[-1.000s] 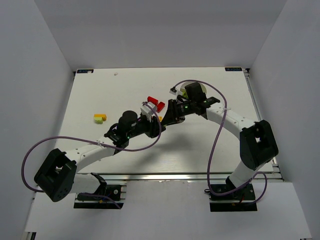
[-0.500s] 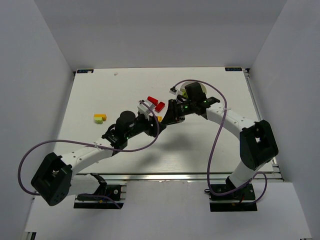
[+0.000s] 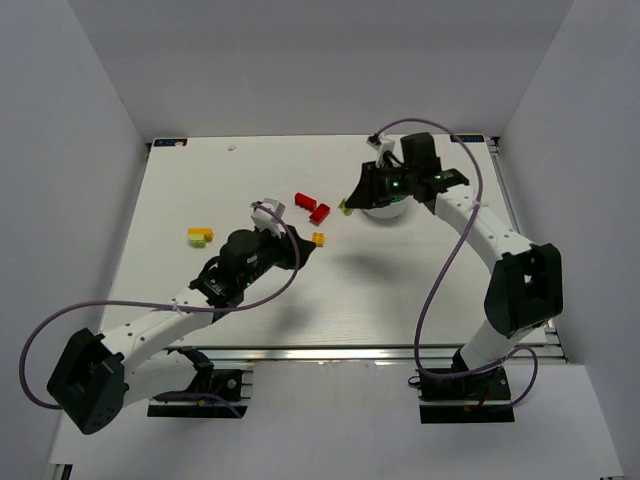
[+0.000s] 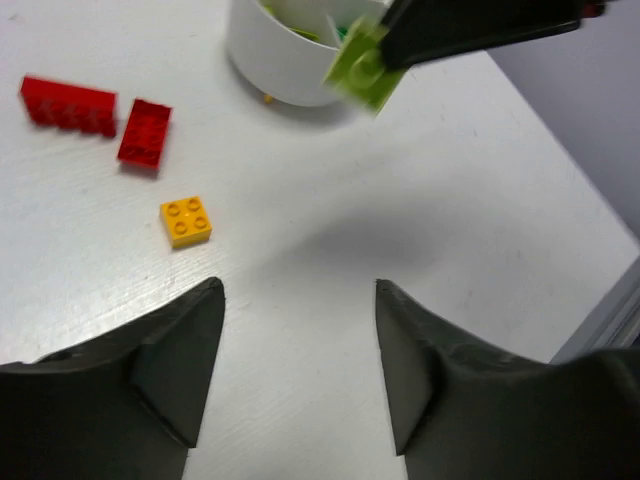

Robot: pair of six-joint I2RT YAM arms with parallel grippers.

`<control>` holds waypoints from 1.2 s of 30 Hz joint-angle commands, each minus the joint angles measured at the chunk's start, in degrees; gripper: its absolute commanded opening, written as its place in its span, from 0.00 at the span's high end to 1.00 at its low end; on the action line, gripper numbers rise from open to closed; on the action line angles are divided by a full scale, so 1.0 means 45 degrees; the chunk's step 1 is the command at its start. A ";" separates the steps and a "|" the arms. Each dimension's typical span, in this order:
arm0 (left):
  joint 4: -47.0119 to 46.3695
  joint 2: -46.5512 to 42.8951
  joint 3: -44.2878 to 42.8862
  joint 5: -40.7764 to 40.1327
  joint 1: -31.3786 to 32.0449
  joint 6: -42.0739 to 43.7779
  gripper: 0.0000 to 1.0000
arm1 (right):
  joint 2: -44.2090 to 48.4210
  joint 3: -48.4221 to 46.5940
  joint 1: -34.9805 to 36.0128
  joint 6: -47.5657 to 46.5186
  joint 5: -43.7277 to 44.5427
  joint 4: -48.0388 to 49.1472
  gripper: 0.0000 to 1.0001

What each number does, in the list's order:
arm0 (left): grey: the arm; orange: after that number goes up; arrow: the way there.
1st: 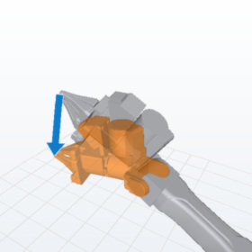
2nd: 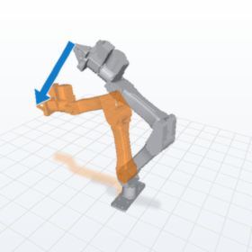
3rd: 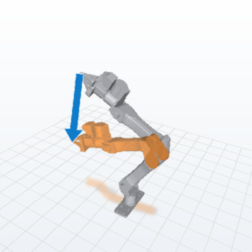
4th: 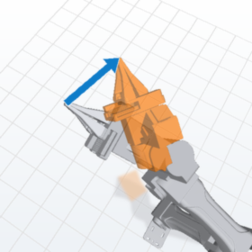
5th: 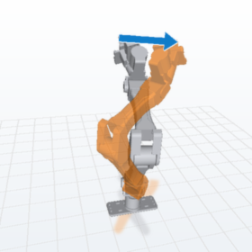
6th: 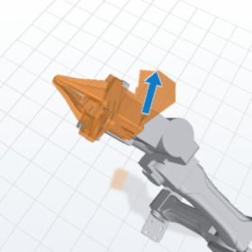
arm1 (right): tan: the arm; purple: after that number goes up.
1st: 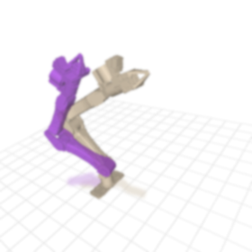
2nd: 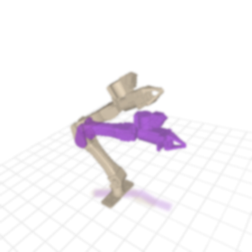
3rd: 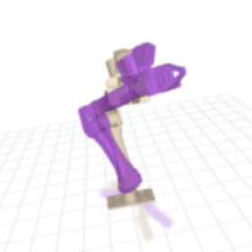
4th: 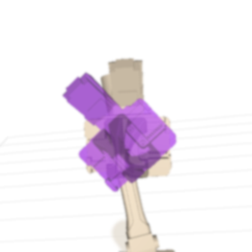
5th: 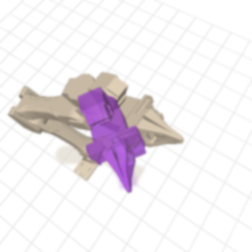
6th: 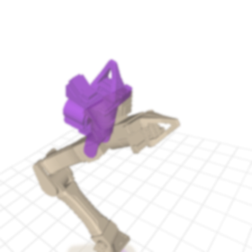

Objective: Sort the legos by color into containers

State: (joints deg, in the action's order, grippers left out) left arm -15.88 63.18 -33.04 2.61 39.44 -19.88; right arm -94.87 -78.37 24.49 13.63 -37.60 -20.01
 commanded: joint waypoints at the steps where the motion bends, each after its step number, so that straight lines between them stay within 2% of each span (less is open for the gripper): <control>1: 0.2075 -0.0874 0.0018 -0.2862 -0.0248 -0.2215 0.38 | 0.0904 -0.1197 -0.1277 -0.3118 0.1848 -0.0358 1.00; 3: 0.3248 -0.1089 -0.0157 -0.3255 -0.0735 -0.2942 0.60 | 0.1198 -0.1257 -0.1923 -0.3943 0.2106 -0.0028 1.00; 4: 0.3468 -0.1148 -0.0197 -0.3256 -0.0931 -0.3642 0.76 | 0.1431 -0.1257 -0.2584 -0.4449 0.2300 0.0148 1.00; 6: 0.4326 -0.1363 -0.0198 -0.2985 -0.1555 -0.4290 0.77 | 0.1473 -0.1276 -0.3193 -0.4843 0.2651 0.0597 1.00; 7: 0.4426 -0.1441 -0.0140 -0.2828 -0.2002 -0.4912 0.75 | 0.1338 -0.1315 -0.3622 -0.5193 0.2828 0.0715 1.00; 8: 0.4485 -0.1538 -0.0062 -0.2653 -0.2258 -0.5228 0.68 | 0.1201 -0.1393 -0.3800 -0.5332 0.2984 0.0794 1.00; 10: 0.4894 -0.1773 0.0056 -0.2320 -0.2978 -0.6085 0.46 | 0.0540 -0.1723 -0.4190 -0.5528 0.3336 0.0950 1.00; 14: 0.5246 -0.2047 -0.0021 -0.1811 -0.3666 -0.6559 0.32 | -0.0790 -0.2775 -0.4544 -0.5490 0.3376 0.1087 1.00; 22: 0.6282 -0.2729 -0.0237 -0.2161 -0.3901 -0.6520 0.26 | -0.3799 -0.5376 -0.4681 -0.5548 0.3045 0.0561 1.00; 27: 0.6672 -0.3238 -0.0002 -0.2455 -0.3960 -0.6695 0.21 | -0.4541 -0.5495 -0.4681 -0.5567 0.2966 0.0619 0.98; 36: 0.7181 -0.2927 -0.0373 -0.2612 -0.4155 -0.6891 0.18 | -0.4816 -0.4929 -0.4661 -0.5548 0.2537 0.0326 0.87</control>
State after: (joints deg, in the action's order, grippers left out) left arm 15.00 49.58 -32.95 -8.23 21.30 -50.26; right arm -116.62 -100.07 3.75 -10.85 -24.51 -18.35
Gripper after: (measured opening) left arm 0.813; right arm 0.341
